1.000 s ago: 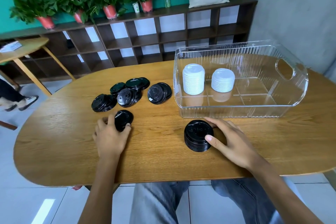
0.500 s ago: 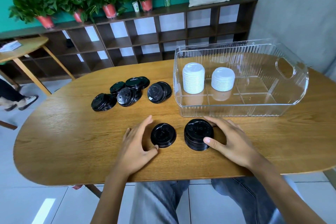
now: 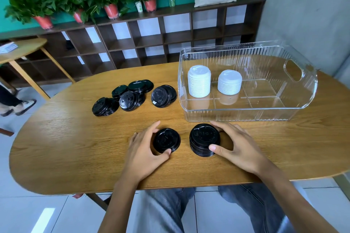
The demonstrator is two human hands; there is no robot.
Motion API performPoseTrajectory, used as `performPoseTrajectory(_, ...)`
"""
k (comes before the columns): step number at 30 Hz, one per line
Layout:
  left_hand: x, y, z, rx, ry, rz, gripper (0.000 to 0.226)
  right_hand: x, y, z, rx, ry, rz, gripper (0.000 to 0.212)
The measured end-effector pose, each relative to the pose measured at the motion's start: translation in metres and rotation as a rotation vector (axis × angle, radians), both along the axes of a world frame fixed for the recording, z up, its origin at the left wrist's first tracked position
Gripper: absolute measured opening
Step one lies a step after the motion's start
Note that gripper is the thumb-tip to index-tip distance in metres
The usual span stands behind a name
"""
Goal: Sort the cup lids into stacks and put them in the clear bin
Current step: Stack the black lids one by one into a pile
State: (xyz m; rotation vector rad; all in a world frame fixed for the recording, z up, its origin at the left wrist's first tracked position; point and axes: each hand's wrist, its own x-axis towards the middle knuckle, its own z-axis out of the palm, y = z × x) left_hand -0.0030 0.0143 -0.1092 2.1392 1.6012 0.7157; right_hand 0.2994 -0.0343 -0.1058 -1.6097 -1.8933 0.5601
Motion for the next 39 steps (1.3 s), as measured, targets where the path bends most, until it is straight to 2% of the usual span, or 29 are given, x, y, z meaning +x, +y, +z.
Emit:
performPoseTrajectory(3, 0.0001, -0.0001, 0.0006, 0.008, 0.033, 0.035, 0.097, 0.0004, -0.0005, -0.0003, -0.001, -0.001, 0.003, 0.079)
performPoseTrajectory(8, -0.0070, -0.0003, -0.0018, -0.063, -0.034, -0.076, 0.092, -0.0002, 0.0000, -0.0010, -0.004, -0.006, -0.002, 0.080)
performPoseTrajectory(14, -0.0023, -0.0033, 0.0022, -0.042, -0.028, -0.016, 0.102, -0.0002, 0.0001, -0.0009, -0.009, -0.012, -0.002, 0.080)
performPoseTrajectory(17, -0.0059, -0.0034, 0.0021, -0.065, -0.072, -0.082, 0.098, -0.0006, 0.0003, -0.0013, -0.006, -0.014, -0.004, 0.079)
performPoseTrajectory(22, -0.0035, -0.0036, 0.0017, -0.046, -0.088, -0.008, 0.097, -0.0004, -0.0001, -0.0017, -0.008, -0.015, -0.002, 0.077)
performPoseTrajectory(28, -0.0069, -0.0038, 0.0016, -0.071, -0.086, -0.061, 0.097, -0.0006, -0.0003, -0.0005, -0.006, -0.011, -0.005, 0.076)
performPoseTrajectory(39, -0.0050, -0.0058, 0.0023, -0.065, -0.234, -0.066, 0.089, -0.0012, -0.0019, 0.0029, -0.009, 0.002, -0.001, 0.074)
